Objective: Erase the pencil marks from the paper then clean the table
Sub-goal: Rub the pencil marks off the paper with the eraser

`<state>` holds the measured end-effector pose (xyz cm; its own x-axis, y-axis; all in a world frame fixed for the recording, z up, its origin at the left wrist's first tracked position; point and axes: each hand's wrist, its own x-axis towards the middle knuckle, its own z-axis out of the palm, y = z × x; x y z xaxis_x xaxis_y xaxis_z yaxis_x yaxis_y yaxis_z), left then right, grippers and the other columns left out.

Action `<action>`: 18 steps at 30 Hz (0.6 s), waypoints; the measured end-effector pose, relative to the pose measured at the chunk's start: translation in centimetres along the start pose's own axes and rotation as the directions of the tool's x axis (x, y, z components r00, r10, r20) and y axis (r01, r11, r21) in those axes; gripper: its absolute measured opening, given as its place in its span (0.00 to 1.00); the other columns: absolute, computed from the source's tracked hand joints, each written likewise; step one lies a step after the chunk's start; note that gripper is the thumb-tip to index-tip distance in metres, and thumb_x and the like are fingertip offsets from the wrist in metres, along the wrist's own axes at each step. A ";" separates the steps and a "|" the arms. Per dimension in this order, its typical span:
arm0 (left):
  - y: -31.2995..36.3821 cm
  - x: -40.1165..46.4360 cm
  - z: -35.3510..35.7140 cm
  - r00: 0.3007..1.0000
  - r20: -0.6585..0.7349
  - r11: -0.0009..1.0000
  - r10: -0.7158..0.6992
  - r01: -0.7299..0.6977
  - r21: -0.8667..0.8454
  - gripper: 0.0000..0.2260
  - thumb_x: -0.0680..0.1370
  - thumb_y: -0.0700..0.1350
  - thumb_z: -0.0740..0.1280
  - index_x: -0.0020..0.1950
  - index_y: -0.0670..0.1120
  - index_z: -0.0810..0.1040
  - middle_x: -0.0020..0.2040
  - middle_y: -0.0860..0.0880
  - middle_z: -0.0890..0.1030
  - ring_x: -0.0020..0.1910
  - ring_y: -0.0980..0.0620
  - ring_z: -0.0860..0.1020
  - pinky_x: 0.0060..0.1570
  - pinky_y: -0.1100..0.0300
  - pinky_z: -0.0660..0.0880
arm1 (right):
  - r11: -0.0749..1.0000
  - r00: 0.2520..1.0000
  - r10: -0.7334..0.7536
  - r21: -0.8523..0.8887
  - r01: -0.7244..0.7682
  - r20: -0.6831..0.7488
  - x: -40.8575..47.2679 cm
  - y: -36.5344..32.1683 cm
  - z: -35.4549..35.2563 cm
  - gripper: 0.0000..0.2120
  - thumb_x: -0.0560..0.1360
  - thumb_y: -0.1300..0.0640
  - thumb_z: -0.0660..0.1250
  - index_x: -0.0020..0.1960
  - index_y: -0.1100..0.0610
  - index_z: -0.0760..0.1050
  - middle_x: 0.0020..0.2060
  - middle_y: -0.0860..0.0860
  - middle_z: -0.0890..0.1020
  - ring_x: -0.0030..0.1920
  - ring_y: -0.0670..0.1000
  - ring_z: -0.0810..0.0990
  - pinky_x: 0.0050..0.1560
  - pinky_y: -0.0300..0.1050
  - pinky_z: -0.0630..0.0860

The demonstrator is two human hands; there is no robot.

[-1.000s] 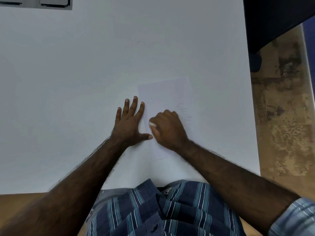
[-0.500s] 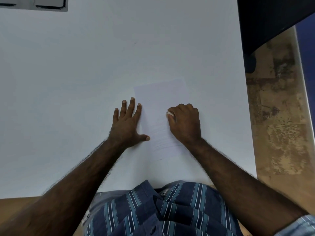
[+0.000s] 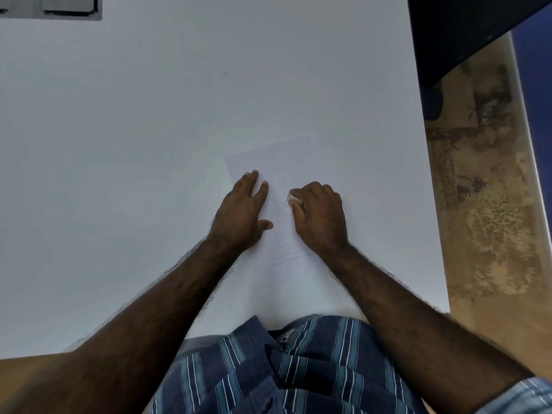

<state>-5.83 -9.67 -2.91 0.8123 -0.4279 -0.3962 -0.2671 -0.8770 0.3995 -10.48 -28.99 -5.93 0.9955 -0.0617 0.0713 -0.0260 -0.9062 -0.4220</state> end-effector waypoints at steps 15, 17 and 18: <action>-0.1 0.5 -0.1 1.000 0.004 1.000 -0.010 0.009 0.030 0.45 0.74 0.56 0.77 0.84 0.45 0.56 0.84 0.43 0.52 0.82 0.42 0.54 0.78 0.48 0.59 | 0.997 0.997 0.067 -0.048 -0.068 -0.029 2.4 -0.4 -1.0 0.06 0.78 0.55 0.67 0.48 0.53 0.83 0.42 0.51 0.83 0.45 0.60 0.78 0.47 0.56 0.73; -0.2 0.5 0.0 1.000 0.003 1.000 -0.003 0.002 0.025 0.45 0.75 0.56 0.76 0.84 0.44 0.56 0.84 0.42 0.52 0.82 0.41 0.54 0.78 0.48 0.59 | 0.994 0.992 -0.106 -0.013 0.107 0.066 0.5 -1.8 -0.1 0.07 0.81 0.54 0.66 0.51 0.52 0.83 0.45 0.51 0.83 0.47 0.58 0.79 0.49 0.54 0.71; -0.3 0.4 0.0 1.000 0.003 1.000 0.002 -0.002 0.025 0.45 0.75 0.56 0.76 0.84 0.44 0.56 0.84 0.42 0.52 0.82 0.41 0.54 0.78 0.48 0.59 | 0.982 0.976 -0.188 -0.011 0.190 0.113 -0.3 -2.0 0.1 0.08 0.82 0.53 0.65 0.53 0.52 0.83 0.46 0.50 0.84 0.47 0.57 0.79 0.50 0.54 0.70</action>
<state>-5.39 -9.61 -3.17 0.8105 -0.4299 -0.3977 -0.2813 -0.8814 0.3794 -10.67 -27.09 -5.17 0.9865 0.1572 0.0467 0.1628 -0.9060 -0.3907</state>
